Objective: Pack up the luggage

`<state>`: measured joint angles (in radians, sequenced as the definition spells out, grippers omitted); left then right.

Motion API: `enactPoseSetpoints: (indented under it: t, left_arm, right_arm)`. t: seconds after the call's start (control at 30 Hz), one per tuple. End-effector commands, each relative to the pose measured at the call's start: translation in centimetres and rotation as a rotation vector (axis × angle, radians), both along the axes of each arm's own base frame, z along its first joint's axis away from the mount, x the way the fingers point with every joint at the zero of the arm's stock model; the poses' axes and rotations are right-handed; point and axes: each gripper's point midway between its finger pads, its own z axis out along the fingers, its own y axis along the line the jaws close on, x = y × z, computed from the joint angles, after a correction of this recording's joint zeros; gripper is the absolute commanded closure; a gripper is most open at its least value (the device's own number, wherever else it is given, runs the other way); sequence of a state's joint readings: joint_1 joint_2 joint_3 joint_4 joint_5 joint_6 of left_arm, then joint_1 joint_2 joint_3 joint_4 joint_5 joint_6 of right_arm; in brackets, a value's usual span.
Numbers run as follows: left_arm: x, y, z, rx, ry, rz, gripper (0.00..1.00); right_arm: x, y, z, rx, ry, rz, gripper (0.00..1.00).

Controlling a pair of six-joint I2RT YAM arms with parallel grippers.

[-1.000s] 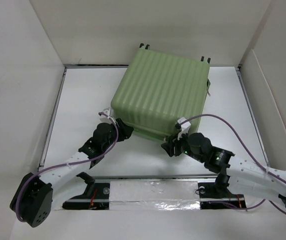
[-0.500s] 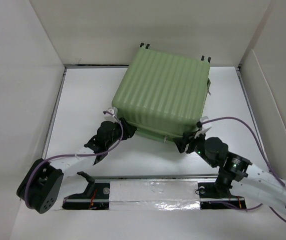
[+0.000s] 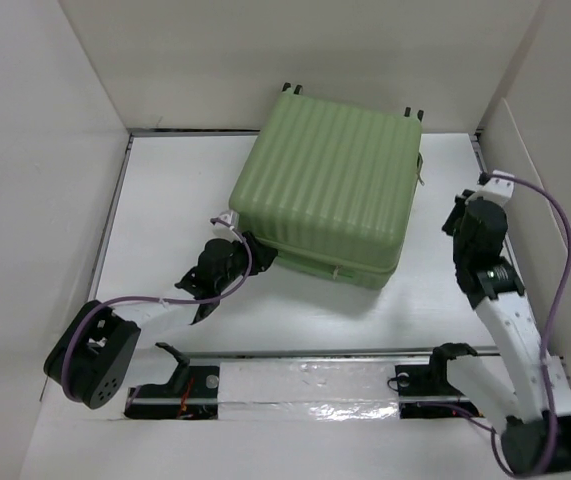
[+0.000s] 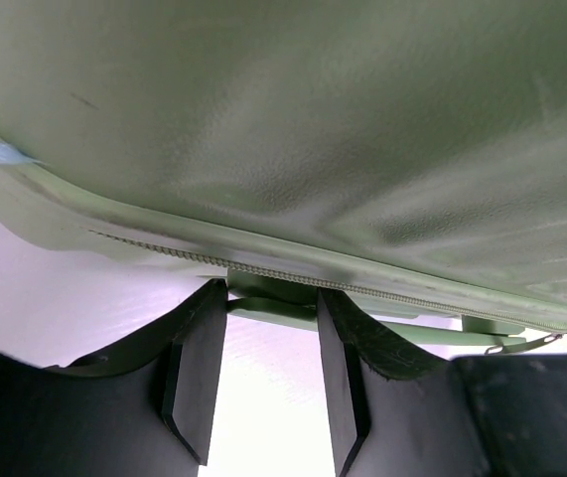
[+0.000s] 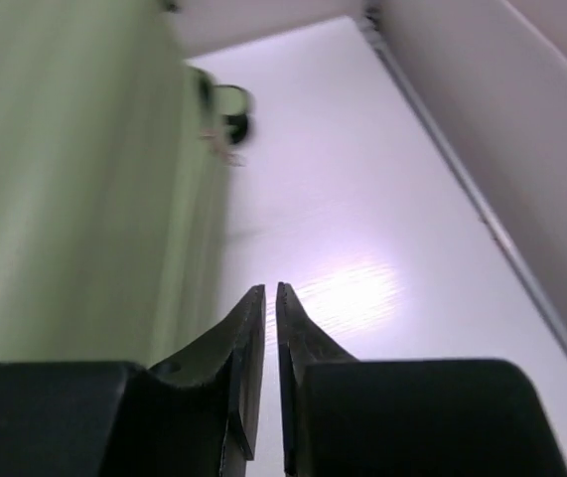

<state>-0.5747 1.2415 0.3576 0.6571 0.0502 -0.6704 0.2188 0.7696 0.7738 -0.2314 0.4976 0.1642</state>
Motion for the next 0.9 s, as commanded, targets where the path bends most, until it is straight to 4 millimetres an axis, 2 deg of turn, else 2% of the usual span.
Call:
enactPoseSetpoints:
  t: [0.0,0.03,0.07,0.1,0.2,0.23,0.3,0.33,0.4,0.43,0.47,0.5,0.53,0.57,0.63,0.67,0.7,0.77,0.8,0.87]
  left_arm:
    - [-0.9,0.1,-1.4,0.041,0.032,-0.020,1.00]
    - [-1.0,0.1,-1.2,0.035,0.029,-0.022,1.00]
    - [-1.3,-0.1,-1.1,0.025,0.020,-0.033,1.00]
    - [-1.6,0.0,-1.3,0.020,0.028,-0.035,1.00]
    - [-2.3,-0.1,-1.6,0.017,0.030,-0.047,1.00]
    - [-3.0,-0.7,-1.5,0.021,0.021,-0.069,1.00]
    - [-3.8,-1.1,-1.7,0.031,0.015,-0.080,1.00]
    - [-3.8,-1.1,-1.2,0.034,-0.006,-0.060,1.00]
    - [-5.0,-2.0,-1.0,0.035,-0.012,-0.088,1.00]
    - [-5.3,-2.0,-0.8,0.029,-0.020,-0.079,1.00]
    - [-5.9,-2.5,-0.8,0.029,-0.022,-0.094,1.00]
    - [-6.1,-2.6,-0.8,0.032,-0.019,-0.097,1.00]
    - [-6.3,-2.7,-0.9,0.033,-0.021,-0.097,1.00]
    - [-6.6,-2.9,-0.9,0.025,-0.015,-0.100,1.00]
    - [-7.6,-3.7,-1.1,0.009,-0.010,-0.134,1.00]
    - [-8.0,-4.1,-1.0,0.001,-0.007,-0.147,1.00]
    - [-9.0,-5.1,-0.8,-0.019,-0.003,-0.178,1.00]
    - [-9.9,-6.1,-0.9,-0.026,0.006,-0.196,1.00]
    - [-10.2,-6.9,-0.3,-0.049,0.006,-0.206,1.00]
    - [-11.2,-8.0,-0.3,-0.048,0.005,-0.229,1.00]
  right_arm:
    - [4.6,-0.3,-0.5,0.008,0.005,0.176,0.81]
    - [5.6,-0.7,-1.2,0.026,0.016,0.185,0.73]
    - [6.8,-1.1,-1.0,0.036,0.009,0.192,0.70]
    - [8.4,0.0,-3.5,0.064,0.083,0.260,0.68]
    - [11.0,2.2,-6.3,0.116,0.170,0.388,0.62]
    - [11.9,2.5,-6.3,0.125,0.151,0.404,0.57]
    - [13.0,4.4,-6.3,0.149,0.137,0.477,0.54]
    - [13.8,4.8,-7.6,0.173,0.161,0.496,0.52]
    - [14.5,6.4,-8.3,0.195,0.179,0.575,0.51]
    - [15.3,7.4,-7.9,0.196,0.171,0.609,0.51]
    - [15.9,8.5,-9.2,0.209,0.197,0.649,0.51]
    - [16.1,10.1,-9.3,0.227,0.198,0.727,0.51]
    - [16.8,11.6,-8.4,0.224,0.178,0.785,0.51]
    - [17.1,12.6,-9.7,0.242,0.207,0.824,0.51]
    - [17.4,14.7,-9.8,0.242,0.208,0.899,0.50]
    - [17.8,16.1,-9.0,0.231,0.200,0.935,0.50]
    - [18.0,17.0,-9.8,0.233,0.217,0.959,0.49]
    - [18.7,18.3,-9.0,0.211,0.208,0.997,0.48]
    - [18.7,19.0,-9.4,0.217,0.220,1.012,0.47]
    - [19.2,19.3,-9.0,0.232,0.205,1.023,0.44]
